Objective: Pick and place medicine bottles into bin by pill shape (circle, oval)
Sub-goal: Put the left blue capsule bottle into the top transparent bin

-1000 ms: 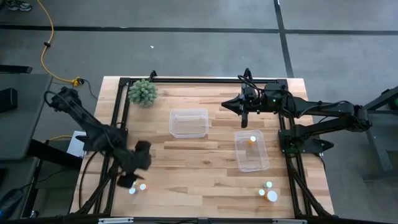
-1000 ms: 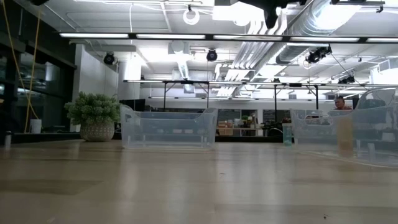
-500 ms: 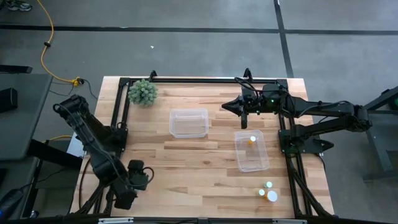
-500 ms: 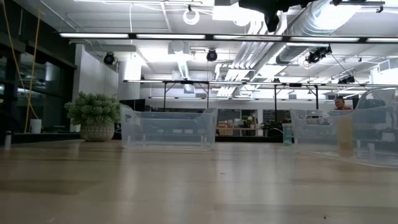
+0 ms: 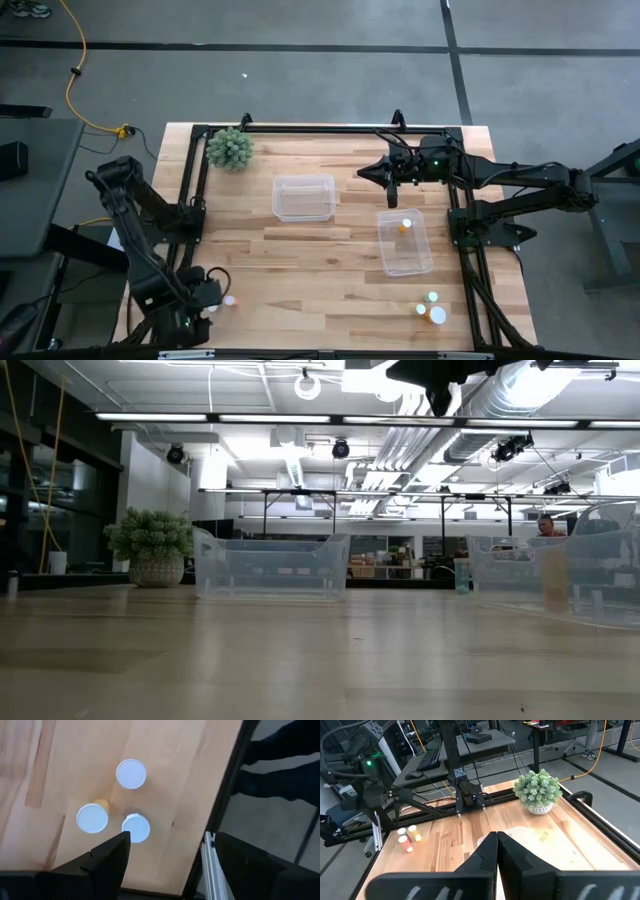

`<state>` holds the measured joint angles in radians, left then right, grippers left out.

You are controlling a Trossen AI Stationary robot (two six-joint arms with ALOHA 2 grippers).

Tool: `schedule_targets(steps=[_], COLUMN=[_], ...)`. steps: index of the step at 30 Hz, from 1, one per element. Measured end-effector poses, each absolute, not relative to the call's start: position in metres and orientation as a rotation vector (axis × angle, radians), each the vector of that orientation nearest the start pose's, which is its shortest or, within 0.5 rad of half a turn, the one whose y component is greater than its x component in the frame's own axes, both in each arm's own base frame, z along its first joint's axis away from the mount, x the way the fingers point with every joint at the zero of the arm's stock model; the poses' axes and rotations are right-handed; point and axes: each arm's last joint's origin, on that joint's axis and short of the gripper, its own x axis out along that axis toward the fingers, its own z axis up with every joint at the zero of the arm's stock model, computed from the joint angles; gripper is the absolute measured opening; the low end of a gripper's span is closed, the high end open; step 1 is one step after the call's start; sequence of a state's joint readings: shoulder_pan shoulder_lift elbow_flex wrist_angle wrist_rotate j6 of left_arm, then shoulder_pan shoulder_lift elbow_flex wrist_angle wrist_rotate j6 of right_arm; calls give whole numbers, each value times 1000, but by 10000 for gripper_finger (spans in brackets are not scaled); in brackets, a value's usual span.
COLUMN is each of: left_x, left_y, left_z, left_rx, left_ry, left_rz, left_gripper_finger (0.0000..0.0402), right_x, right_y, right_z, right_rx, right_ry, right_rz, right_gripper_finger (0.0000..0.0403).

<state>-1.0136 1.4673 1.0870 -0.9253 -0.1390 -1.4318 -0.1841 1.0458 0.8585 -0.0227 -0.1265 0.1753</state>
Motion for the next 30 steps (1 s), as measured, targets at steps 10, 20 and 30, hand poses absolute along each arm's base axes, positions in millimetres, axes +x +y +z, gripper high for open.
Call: schedule_targets(steps=[10, 20, 30], left_x=[150, 152, 153], left_y=[-238, -243, -243], left_z=[210, 196, 192], left_rx=[-492, -446, -426], left_ry=[1384, 1377, 1370], left_rz=[302, 345, 362], left_gripper_finger=[278, 278, 273], right_x=[231, 231, 231], right_y=[-39, -39, -39], right_z=[325, 325, 325], right_rx=[199, 189, 189], right_ry=[207, 207, 207], right_rz=[-75, -74, -74], right_gripper_finger=[0, 0, 0])
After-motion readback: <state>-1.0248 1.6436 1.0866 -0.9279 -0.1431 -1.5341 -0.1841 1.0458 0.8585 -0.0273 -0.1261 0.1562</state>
